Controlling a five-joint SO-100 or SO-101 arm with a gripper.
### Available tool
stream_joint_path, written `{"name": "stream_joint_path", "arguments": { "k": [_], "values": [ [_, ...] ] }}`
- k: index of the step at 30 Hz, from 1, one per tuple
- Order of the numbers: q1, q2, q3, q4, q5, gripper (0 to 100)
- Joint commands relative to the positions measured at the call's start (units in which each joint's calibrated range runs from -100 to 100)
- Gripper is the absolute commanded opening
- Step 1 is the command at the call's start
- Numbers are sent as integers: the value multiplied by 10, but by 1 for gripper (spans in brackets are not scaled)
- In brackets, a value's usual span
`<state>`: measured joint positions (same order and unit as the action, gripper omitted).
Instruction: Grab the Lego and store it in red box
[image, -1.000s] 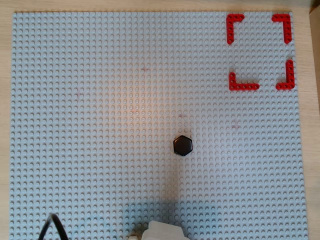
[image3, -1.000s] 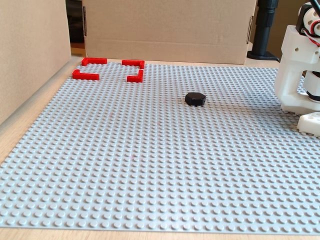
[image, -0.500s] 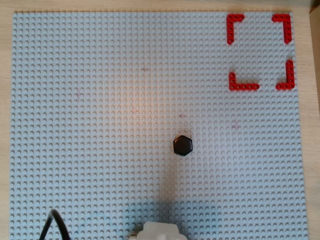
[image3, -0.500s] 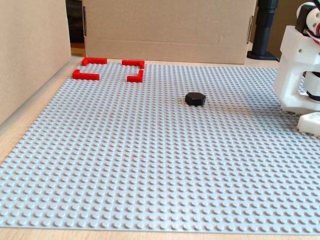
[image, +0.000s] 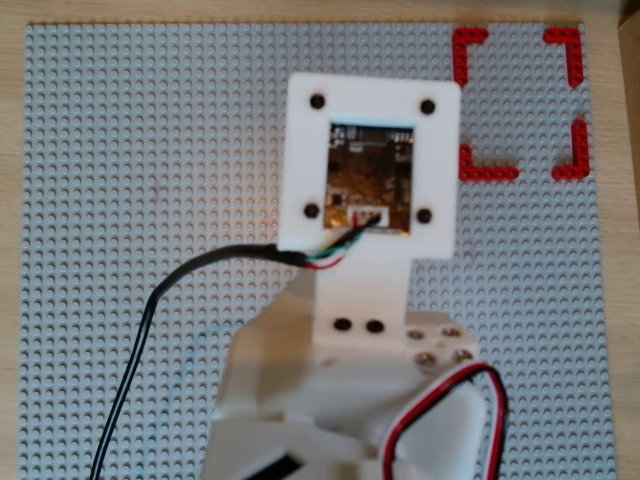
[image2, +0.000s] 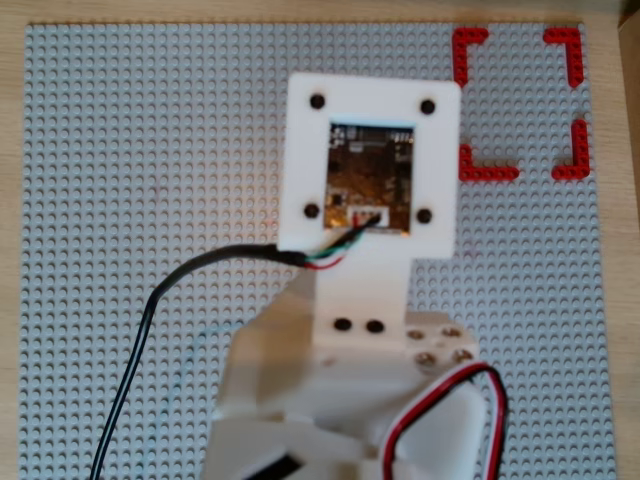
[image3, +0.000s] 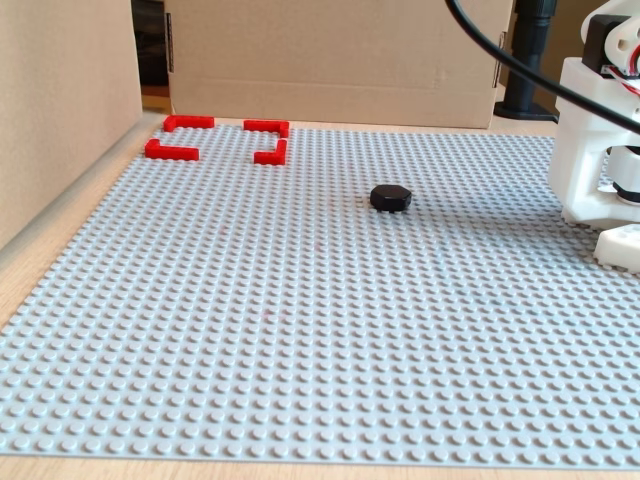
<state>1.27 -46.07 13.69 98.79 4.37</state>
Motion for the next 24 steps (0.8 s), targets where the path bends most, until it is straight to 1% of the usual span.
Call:
{"name": "stream_joint_path", "arguments": {
  "k": [1,6,16,24],
  "values": [
    [3,17,7,5,3,2],
    [12,58,12,5,4,2],
    [117,219,12,4,27,2],
    [120,262,39,2,26,2]
  ]
}}
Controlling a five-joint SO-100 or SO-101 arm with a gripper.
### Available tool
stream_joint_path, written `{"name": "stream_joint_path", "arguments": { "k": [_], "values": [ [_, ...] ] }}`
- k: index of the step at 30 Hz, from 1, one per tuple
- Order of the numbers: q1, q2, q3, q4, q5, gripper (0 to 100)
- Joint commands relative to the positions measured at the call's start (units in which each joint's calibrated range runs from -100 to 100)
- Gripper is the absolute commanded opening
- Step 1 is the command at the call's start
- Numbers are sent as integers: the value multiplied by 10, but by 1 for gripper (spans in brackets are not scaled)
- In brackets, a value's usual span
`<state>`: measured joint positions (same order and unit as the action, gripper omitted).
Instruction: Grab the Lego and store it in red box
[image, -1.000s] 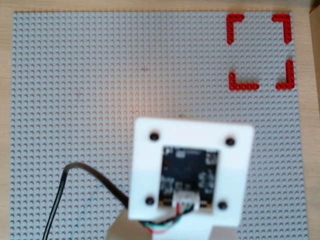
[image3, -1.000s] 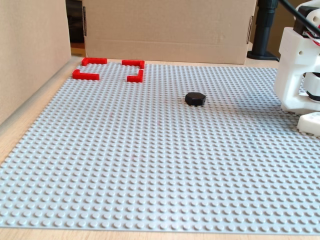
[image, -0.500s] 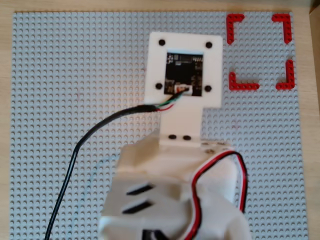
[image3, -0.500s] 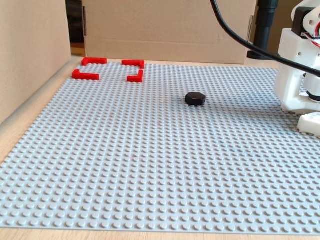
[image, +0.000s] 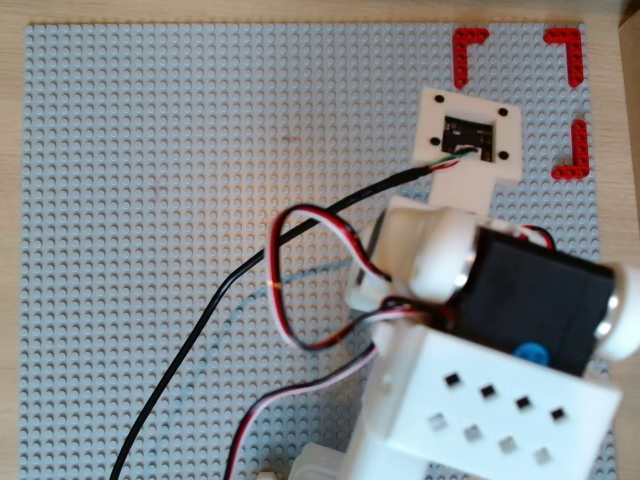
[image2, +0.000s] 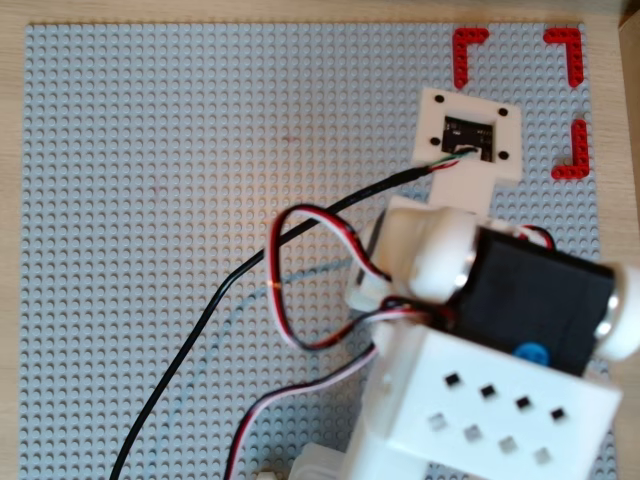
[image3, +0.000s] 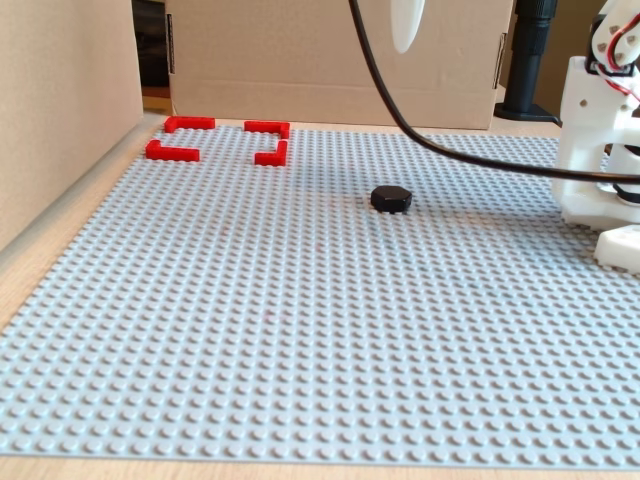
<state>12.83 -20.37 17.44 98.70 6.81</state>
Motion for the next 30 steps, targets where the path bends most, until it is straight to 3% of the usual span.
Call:
{"name": "stream_joint_path", "arguments": {
  "k": [1,9,26,30],
  "values": [
    [-1,14,6,2,1,2],
    [-53,65,68,-48,-32,2],
    [-62,69,203,-199,-33,2],
    [-61,66,212,-212,-33,7]
  ]
}}
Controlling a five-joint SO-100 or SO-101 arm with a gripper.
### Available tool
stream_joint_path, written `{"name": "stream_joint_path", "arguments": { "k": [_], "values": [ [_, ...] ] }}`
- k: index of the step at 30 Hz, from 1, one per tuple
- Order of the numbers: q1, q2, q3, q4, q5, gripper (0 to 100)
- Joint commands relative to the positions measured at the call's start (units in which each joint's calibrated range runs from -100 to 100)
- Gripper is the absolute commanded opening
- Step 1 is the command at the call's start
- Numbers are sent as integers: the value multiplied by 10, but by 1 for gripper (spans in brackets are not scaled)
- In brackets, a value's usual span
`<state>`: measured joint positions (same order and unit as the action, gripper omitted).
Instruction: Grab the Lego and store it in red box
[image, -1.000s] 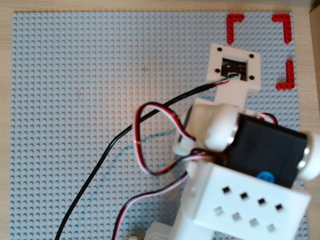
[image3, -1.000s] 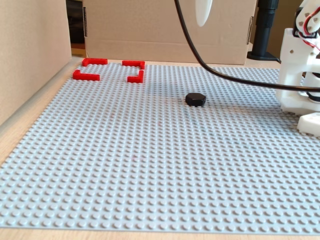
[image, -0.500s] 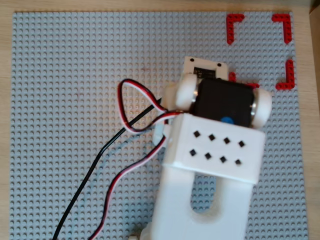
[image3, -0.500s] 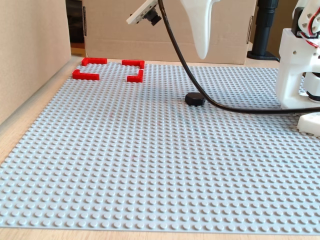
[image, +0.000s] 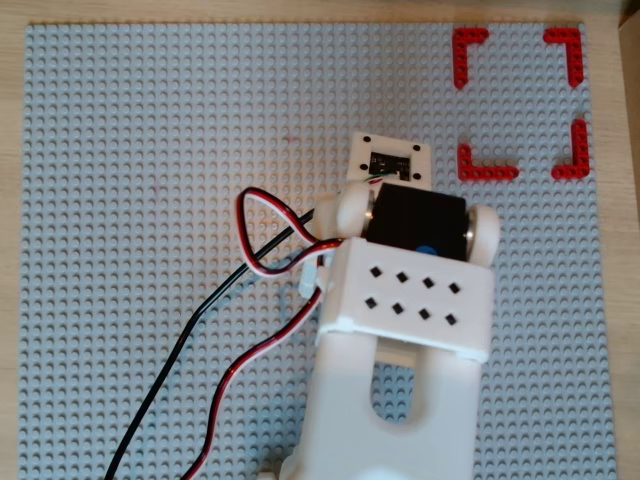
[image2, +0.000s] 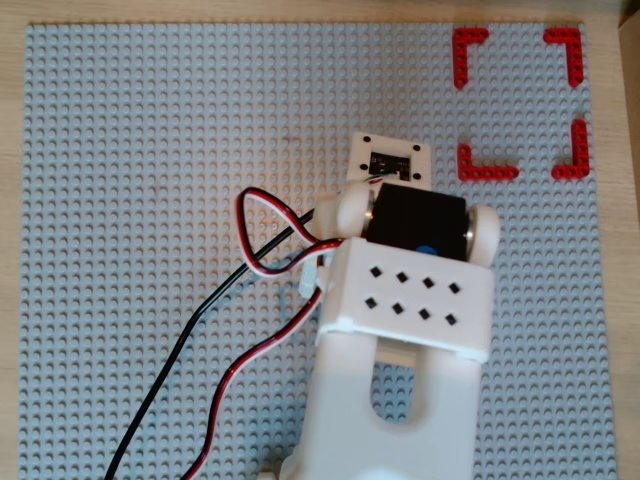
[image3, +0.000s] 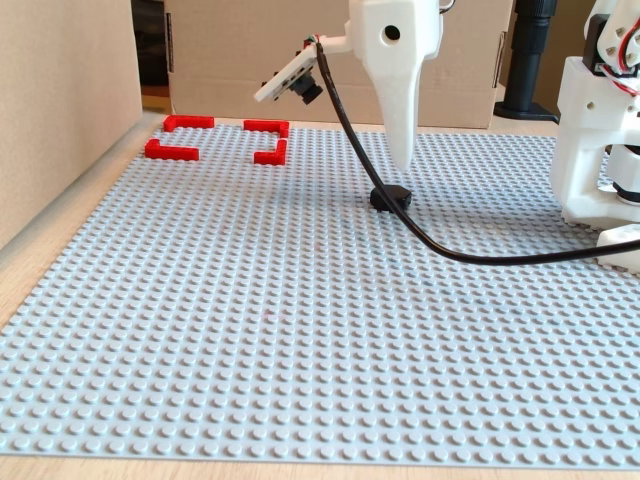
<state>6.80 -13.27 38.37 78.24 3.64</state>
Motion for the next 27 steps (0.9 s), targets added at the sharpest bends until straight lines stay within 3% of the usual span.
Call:
{"name": "stream_joint_path", "arguments": {
  "k": [1,13,27],
  "values": [
    [-1,-6,4,-7,-1,8],
    [-4,-2,37,-42,3,14],
    [-3,-1,44,-68,15,14]
  ]
}}
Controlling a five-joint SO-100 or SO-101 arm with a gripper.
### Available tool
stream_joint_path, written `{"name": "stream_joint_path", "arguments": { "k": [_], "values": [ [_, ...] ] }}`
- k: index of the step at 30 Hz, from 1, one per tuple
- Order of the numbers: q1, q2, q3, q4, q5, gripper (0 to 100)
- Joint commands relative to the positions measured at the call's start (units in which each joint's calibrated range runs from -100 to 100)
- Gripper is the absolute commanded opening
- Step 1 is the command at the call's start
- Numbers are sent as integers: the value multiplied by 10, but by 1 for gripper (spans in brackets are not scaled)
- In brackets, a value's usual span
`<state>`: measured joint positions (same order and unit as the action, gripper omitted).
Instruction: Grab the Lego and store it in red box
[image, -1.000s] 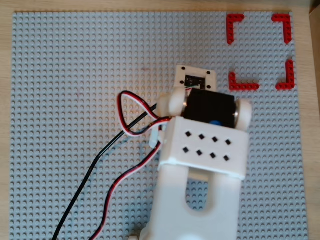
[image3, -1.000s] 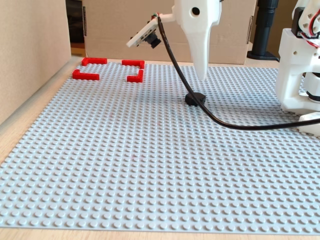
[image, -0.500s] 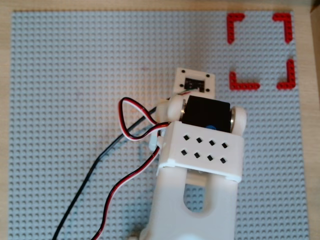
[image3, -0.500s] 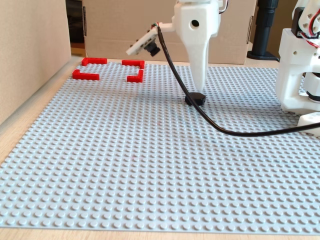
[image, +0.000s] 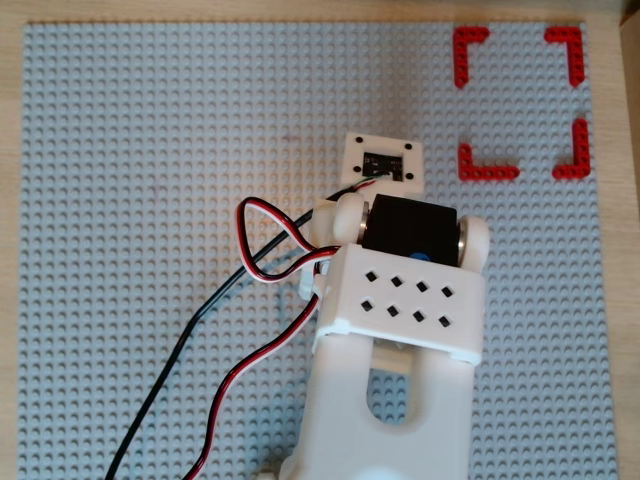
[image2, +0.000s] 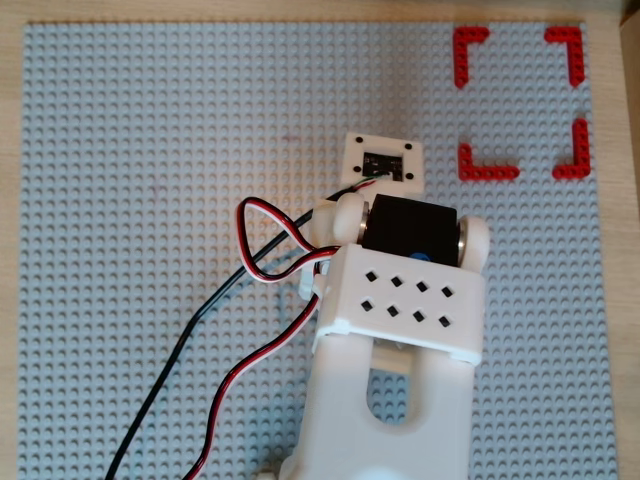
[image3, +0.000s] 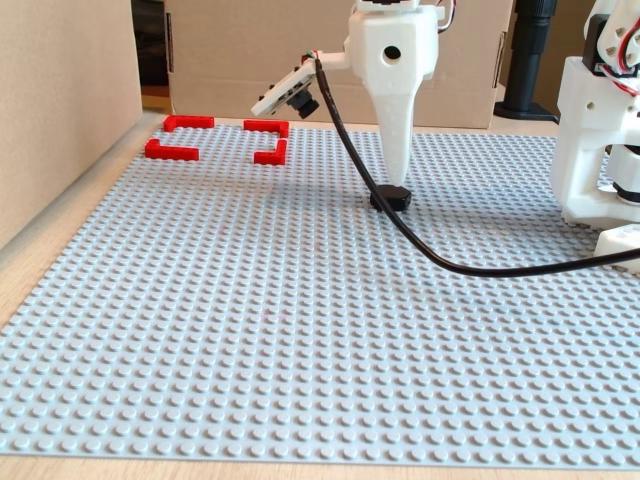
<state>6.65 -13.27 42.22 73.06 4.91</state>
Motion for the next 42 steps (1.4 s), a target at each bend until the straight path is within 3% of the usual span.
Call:
{"name": "stream_joint_path", "arguments": {
  "k": [1,27,42],
  "values": [
    [-3,-1,10,-22,1,14],
    [-3,0,38,-67,0,14],
    [-4,85,29,-96,0,11]
  ]
}}
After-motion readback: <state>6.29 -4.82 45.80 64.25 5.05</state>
